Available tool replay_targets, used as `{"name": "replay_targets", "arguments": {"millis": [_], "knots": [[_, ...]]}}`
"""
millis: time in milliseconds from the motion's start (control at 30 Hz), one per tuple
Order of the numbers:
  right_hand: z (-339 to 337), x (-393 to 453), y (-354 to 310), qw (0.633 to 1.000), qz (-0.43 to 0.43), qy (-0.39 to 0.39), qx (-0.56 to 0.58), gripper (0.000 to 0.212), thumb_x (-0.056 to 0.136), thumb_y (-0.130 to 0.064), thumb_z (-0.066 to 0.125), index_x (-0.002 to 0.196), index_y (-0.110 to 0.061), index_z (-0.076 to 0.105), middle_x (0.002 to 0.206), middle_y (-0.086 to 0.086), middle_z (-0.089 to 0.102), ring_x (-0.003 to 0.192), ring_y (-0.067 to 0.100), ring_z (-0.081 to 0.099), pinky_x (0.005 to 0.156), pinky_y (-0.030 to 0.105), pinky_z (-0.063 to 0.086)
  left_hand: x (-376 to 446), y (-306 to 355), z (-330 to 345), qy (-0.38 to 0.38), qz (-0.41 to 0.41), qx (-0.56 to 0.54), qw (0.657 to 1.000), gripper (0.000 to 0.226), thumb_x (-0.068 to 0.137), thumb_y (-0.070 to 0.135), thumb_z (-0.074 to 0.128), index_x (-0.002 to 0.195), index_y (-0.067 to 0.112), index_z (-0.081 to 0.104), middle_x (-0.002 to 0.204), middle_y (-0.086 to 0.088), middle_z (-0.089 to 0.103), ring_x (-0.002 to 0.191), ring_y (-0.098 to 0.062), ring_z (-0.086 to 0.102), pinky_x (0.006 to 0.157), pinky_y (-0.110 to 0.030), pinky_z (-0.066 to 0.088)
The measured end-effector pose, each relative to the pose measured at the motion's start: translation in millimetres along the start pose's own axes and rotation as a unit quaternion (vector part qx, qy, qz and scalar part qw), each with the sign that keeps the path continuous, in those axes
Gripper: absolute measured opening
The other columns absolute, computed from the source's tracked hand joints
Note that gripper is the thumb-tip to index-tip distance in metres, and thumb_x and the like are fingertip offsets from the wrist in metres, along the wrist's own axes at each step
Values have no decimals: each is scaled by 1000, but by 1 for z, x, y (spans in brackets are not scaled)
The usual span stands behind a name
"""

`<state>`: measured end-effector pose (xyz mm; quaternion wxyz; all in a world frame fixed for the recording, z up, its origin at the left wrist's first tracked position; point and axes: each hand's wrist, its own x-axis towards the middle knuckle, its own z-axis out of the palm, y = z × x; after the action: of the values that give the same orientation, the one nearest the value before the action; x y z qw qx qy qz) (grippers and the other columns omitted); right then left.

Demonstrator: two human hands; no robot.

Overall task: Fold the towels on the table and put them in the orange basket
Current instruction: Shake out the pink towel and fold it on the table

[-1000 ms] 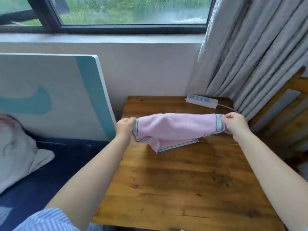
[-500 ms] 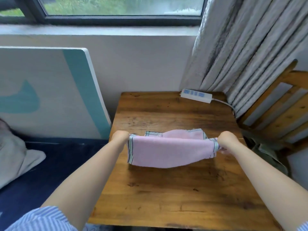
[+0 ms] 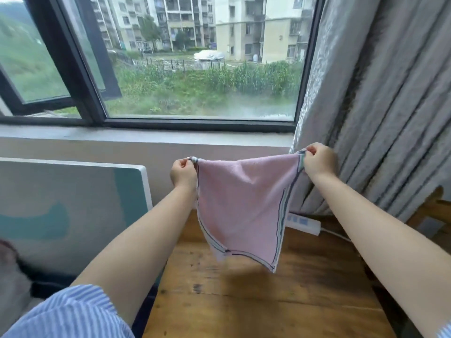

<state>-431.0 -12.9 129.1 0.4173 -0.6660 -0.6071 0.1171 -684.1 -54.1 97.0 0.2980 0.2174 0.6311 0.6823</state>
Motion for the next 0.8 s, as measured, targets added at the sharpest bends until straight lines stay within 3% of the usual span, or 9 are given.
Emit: {"name": "replay_targets", "arguments": {"millis": [133, 300, 400, 467, 533, 600, 667, 733, 800], "knots": [[-6, 21, -21, 999, -45, 16, -11, 29, 89, -3, 40, 109, 1, 61, 113, 27, 61, 107, 40, 53, 86, 38, 42, 10, 24, -3, 6, -15, -85, 996, 22, 86, 6, 51, 66, 16, 49, 72, -2, 55, 83, -23, 53, 75, -30, 46], [9, -4, 9, 998, -6, -46, -49, 26, 89, -4, 42, 106, 3, 60, 116, 28, 59, 108, 40, 52, 85, 35, 42, 15, -16, -42, 20, -42, 49, 998, 29, 81, 15, 64, 57, 16, 47, 65, -1, 53, 80, -23, 54, 82, -33, 49], [27, -43, 55, 986, 50, -119, -102, 26, 88, -6, 44, 106, 3, 61, 117, 27, 58, 111, 39, 51, 88, 36, 42, 6, -61, -66, -13, -120, 216, 969, 28, 81, 15, 62, 57, 13, 46, 59, -1, 46, 73, -23, 49, 65, -26, 44], [38, -73, 86, 969, 73, -178, -152, 26, 86, -5, 47, 104, 4, 62, 116, 28, 59, 110, 40, 53, 86, 35, 43, -9, -90, -79, -54, -145, 400, 903, 26, 82, 17, 61, 64, 4, 50, 64, -5, 51, 68, -26, 53, 61, -25, 46], [48, -113, 118, 948, 102, -233, -190, 25, 84, -4, 50, 102, 5, 63, 114, 28, 61, 107, 39, 55, 80, 34, 43, -33, -124, -97, -120, -152, 518, 833, 18, 83, 15, 60, 73, 2, 53, 72, -9, 55, 73, -26, 60, 72, -28, 54], [55, -153, 148, 922, 135, -283, -228, 27, 85, -6, 52, 109, 2, 58, 117, 25, 59, 109, 37, 54, 82, 34, 44, -58, -157, -117, -205, -153, 598, 759, 18, 82, 9, 55, 65, 5, 50, 66, -7, 54, 64, -24, 56, 60, -24, 50], [58, -194, 174, 883, 147, -351, -273, 33, 86, -10, 53, 119, -4, 49, 121, 20, 57, 106, 34, 55, 76, 31, 44, -83, -186, -133, -298, -167, 669, 660, 15, 81, 8, 53, 66, 7, 52, 68, -7, 56, 67, -24, 53, 59, -24, 44], [57, -225, 195, 849, 123, -421, -294, 42, 87, -10, 52, 128, -14, 44, 125, 16, 56, 98, 31, 58, 67, 27, 44, -103, -205, -142, -391, -171, 718, 550, 5, 83, 9, 52, 81, 7, 56, 82, -10, 58, 73, -23, 51, 59, -25, 41], [55, -251, 213, 809, 89, -496, -303, 45, 87, -5, 48, 130, -20, 45, 126, 14, 55, 87, 26, 56, 58, 22, 43, -117, -230, -150, -438, -155, 739, 488, 18, 84, 8, 52, 101, 7, 55, 91, -10, 57, 77, -23, 51, 63, -27, 42]]}}
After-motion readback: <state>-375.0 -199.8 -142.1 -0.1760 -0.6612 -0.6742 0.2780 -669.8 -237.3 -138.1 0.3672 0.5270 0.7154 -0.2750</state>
